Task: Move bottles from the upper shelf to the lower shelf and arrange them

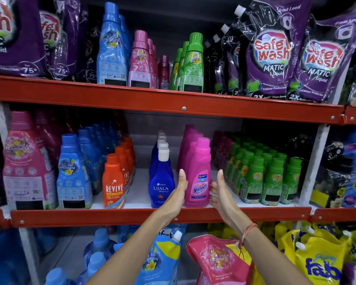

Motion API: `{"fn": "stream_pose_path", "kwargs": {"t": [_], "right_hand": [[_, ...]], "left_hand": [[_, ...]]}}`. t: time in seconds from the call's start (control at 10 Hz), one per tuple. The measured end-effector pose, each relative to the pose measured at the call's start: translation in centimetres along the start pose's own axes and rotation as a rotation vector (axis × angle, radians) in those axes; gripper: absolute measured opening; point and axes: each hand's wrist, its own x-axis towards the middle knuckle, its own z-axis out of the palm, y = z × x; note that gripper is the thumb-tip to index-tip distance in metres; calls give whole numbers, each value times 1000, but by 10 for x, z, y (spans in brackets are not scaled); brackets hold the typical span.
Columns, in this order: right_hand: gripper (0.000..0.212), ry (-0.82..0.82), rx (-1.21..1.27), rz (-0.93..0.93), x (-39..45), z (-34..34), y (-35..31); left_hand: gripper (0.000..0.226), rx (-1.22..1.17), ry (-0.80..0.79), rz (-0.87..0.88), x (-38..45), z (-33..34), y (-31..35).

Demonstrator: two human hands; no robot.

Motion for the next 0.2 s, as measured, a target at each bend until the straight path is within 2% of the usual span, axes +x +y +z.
{"fn": "stream_pose_path", "kwargs": {"t": [0.1, 0.2], "right_hand": [[41, 43, 9, -56, -1, -1, 0], [37, 153, -127, -235, -7, -17, -10]], "left_hand": [[100, 124, 42, 99, -1, -5, -13], [61, 216, 254, 445, -7, -19, -16]]}}
